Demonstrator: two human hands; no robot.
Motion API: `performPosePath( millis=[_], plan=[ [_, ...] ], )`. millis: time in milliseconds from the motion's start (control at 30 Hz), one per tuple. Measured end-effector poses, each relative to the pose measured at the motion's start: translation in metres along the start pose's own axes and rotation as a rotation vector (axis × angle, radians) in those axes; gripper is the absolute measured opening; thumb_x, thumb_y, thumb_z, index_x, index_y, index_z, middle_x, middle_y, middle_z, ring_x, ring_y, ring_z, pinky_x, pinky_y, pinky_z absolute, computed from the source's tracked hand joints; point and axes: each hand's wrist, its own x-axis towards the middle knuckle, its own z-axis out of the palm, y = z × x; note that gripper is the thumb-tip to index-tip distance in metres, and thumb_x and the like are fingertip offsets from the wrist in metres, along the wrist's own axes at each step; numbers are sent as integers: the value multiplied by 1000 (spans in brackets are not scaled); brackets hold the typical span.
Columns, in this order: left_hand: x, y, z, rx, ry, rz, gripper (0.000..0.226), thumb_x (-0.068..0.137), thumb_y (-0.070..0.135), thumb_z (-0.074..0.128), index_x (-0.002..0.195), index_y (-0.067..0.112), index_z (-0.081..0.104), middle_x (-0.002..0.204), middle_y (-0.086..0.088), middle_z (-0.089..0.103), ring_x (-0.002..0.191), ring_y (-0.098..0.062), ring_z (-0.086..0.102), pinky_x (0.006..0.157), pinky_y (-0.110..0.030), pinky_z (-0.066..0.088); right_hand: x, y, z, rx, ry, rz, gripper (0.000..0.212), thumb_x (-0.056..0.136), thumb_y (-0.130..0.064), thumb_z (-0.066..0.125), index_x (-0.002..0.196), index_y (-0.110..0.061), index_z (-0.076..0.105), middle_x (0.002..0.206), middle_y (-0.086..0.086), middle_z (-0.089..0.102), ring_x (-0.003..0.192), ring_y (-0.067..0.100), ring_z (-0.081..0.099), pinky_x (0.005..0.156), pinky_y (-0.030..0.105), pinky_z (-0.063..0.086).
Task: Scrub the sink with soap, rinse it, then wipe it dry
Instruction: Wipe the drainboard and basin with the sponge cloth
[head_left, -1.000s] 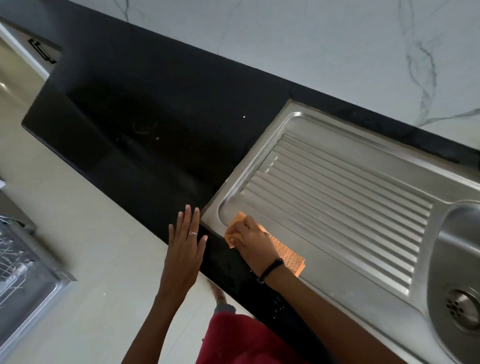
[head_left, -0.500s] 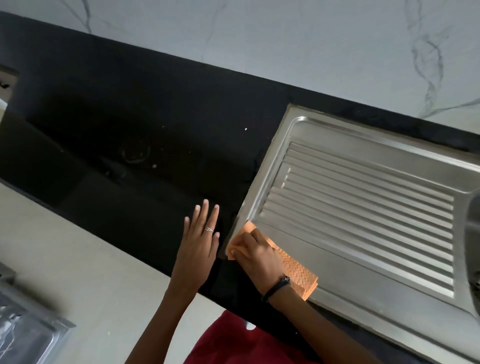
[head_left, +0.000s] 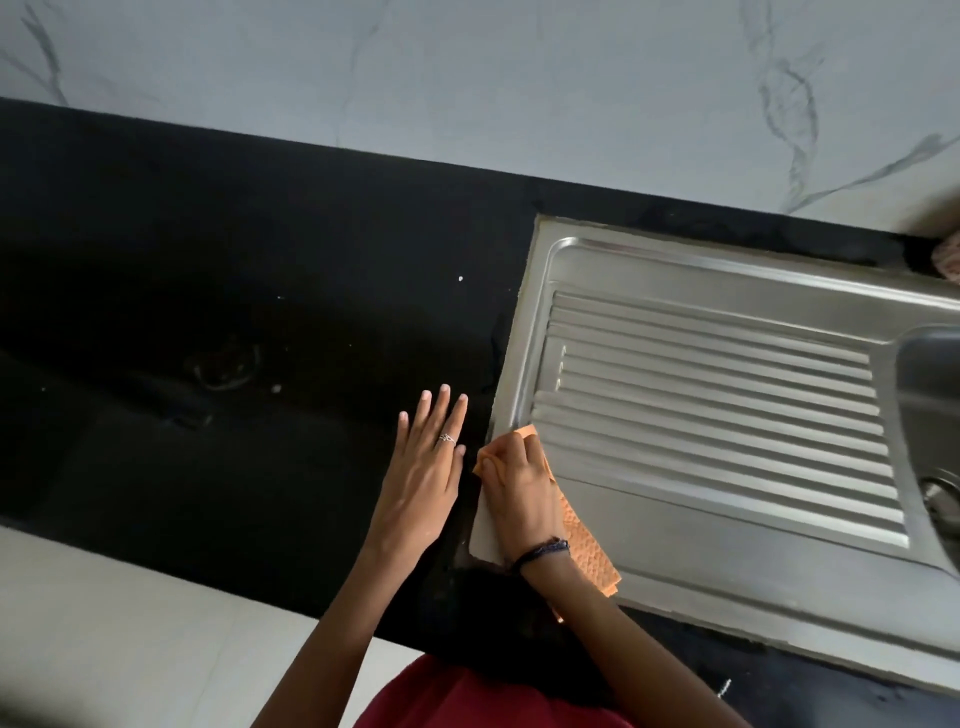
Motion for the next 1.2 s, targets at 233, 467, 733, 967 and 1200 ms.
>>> performPosePath(
  millis=[233,467,733,967,1200],
  plan=[
    [30,-4,-4,-19,-15,42,57,92,34,12,144,12,9,152,-2,5,142,-19,-1,112,-38,-4,55,-9,-6,-32,121,32,19,97,-18,43,105,-3,49,107,12,47,95,28,48,66,36,46],
    [67,-5,-11,-9,-18,76,57,91,36,6,144,14,4,153,-1,2,141,-16,-7,111,-34,-11,95,-3,-6,-144,129,44,24,99,-21,38,111,-2,45,113,14,46,85,32,51,55,35,40],
    [103,2,-9,-3,-28,126,57,90,36,3,143,17,1,155,-4,5,140,-15,-12,111,-34,-13,147,-3,-15,-288,112,-4,23,100,-19,35,112,-2,44,115,14,44,76,37,58,51,31,34],
    [137,1,-6,-52,-20,111,53,101,15,29,146,18,1,157,-2,0,138,-10,-18,110,-28,-17,225,-1,-28,-370,134,-10,18,99,-9,37,113,-2,44,116,16,45,63,26,49,52,28,40],
    [171,0,-4,-24,-14,114,53,101,17,31,147,15,5,156,-3,-1,139,-12,-17,110,-30,-17,279,0,-39,-479,161,21,27,93,5,35,119,-3,42,123,18,42,47,14,29,54,28,39]
  ],
)
